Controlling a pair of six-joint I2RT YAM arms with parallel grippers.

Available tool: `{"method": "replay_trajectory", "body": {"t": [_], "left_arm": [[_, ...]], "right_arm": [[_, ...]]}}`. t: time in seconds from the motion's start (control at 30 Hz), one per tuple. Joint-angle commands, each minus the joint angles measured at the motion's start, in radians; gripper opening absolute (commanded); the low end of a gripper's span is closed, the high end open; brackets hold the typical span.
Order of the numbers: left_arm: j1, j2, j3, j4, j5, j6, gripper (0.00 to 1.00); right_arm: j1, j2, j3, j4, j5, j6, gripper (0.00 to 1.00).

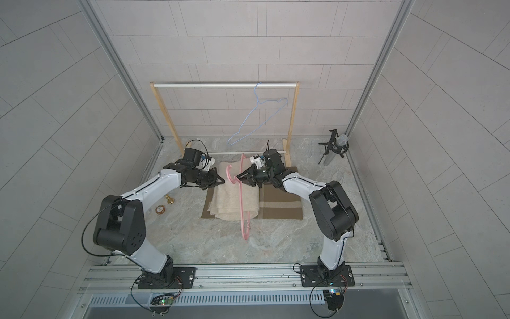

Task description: Hang the scarf on the hanger

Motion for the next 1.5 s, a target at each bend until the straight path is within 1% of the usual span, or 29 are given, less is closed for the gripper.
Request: {"method": "replay_trajectory", "body": {"t": [0.0, 0.13, 0.33, 0.6, 0.67, 0.77, 0.83, 1.0, 1.1, 1.23, 1.3, 1.37, 1.47], "left_arm": [[0.035, 0.065, 0.077, -0.186, 0.020, 0.125, 0.00], [0.058, 0.122, 0.148, -0.246, -0.001, 0.165, 0.00], [0.091, 0.159, 0.176, -0.288, -0.039, 0.193, 0.00], [0.102, 0.215, 0.226, -0.317, -0.107, 0.214, 0.00], [0.101, 0.232, 0.243, -0.321, -0.118, 0.219, 0.00], [0.101, 0.260, 0.271, -0.333, -0.148, 0.225, 0.00], [0.100, 0.273, 0.280, -0.338, -0.168, 0.228, 0.00], [0.101, 0.309, 0.289, -0.338, -0.174, 0.228, 0.00], [0.100, 0.328, 0.287, -0.337, -0.177, 0.225, 0.00], [0.101, 0.342, 0.288, -0.328, -0.214, 0.216, 0.11], [0.101, 0.336, 0.285, -0.323, -0.229, 0.218, 0.15], [0.102, 0.308, 0.276, -0.322, -0.252, 0.219, 0.19], [0.101, 0.248, 0.256, -0.320, -0.287, 0.217, 0.30]], "right_arm": [[-0.009, -0.001, 0.006, 0.092, -0.056, 0.042, 0.00], [-0.016, 0.039, 0.003, 0.197, -0.063, 0.100, 0.00], [-0.041, 0.087, -0.022, 0.309, -0.064, 0.153, 0.00], [-0.080, 0.117, -0.088, 0.336, -0.071, 0.120, 0.00], [-0.092, 0.112, -0.101, 0.312, -0.081, 0.079, 0.00], [-0.109, 0.089, -0.105, 0.174, -0.085, -0.029, 0.00], [-0.124, 0.071, -0.115, 0.113, -0.083, -0.073, 0.00], [-0.156, 0.043, -0.132, 0.032, -0.092, -0.130, 0.00], [-0.163, 0.032, -0.133, 0.024, -0.105, -0.131, 0.00], [-0.164, 0.010, -0.131, 0.059, -0.124, -0.083, 0.00], [-0.162, -0.002, -0.141, 0.111, -0.136, -0.027, 0.00], [-0.163, -0.014, -0.167, 0.194, -0.143, 0.047, 0.00], [-0.159, -0.026, -0.190, 0.253, -0.138, 0.100, 0.00]]}}
